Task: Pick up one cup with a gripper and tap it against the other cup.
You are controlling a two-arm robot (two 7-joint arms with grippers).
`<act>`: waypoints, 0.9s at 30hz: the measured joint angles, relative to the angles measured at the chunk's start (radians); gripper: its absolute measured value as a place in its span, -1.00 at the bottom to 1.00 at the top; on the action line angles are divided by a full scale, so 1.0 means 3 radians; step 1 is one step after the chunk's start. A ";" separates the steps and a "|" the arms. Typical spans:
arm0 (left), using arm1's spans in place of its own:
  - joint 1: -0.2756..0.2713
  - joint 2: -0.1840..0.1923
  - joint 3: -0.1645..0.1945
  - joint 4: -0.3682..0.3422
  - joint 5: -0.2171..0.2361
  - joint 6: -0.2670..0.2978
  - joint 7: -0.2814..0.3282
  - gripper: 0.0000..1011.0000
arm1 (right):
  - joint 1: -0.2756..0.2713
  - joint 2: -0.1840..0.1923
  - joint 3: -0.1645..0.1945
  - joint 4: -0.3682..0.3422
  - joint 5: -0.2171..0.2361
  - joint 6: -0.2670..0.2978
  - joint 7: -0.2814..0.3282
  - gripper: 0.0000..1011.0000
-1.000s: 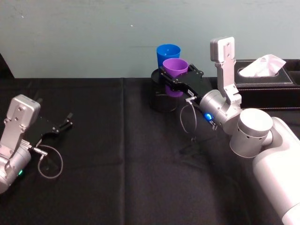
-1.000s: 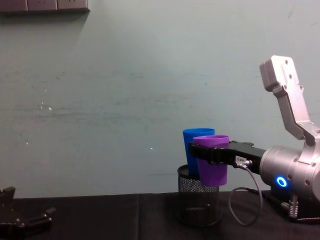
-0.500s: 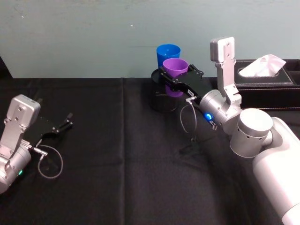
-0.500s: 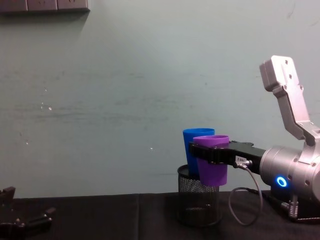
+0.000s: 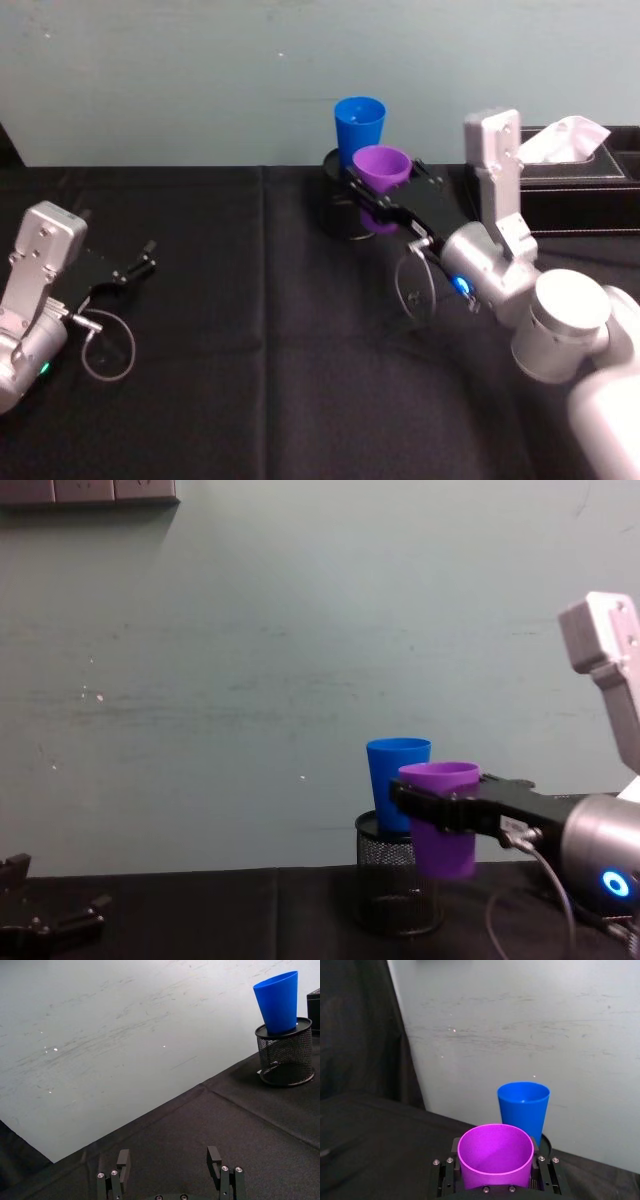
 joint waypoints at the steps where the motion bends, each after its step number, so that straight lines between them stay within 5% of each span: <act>1: 0.0000 0.0000 0.0000 0.0000 0.0000 0.0000 0.0000 0.98 | -0.0087 0.0035 0.0001 -0.0102 0.0000 -0.0010 0.0001 0.48; 12: 0.0000 0.0000 0.0000 0.0000 0.0000 0.0000 0.0000 0.98 | -0.0693 0.0205 0.0050 -0.0523 -0.0047 -0.0471 -0.0007 0.48; 17: 0.0000 0.0000 0.0000 0.0000 0.0000 0.0000 0.0000 0.98 | -0.0811 0.0159 0.0068 -0.0329 -0.0103 -0.0852 0.0008 0.48; 27: 0.0000 0.0000 0.0000 0.0000 0.0000 0.0000 0.0000 0.98 | -0.0782 0.0048 0.0061 0.0056 -0.0112 -0.1001 0.0096 0.48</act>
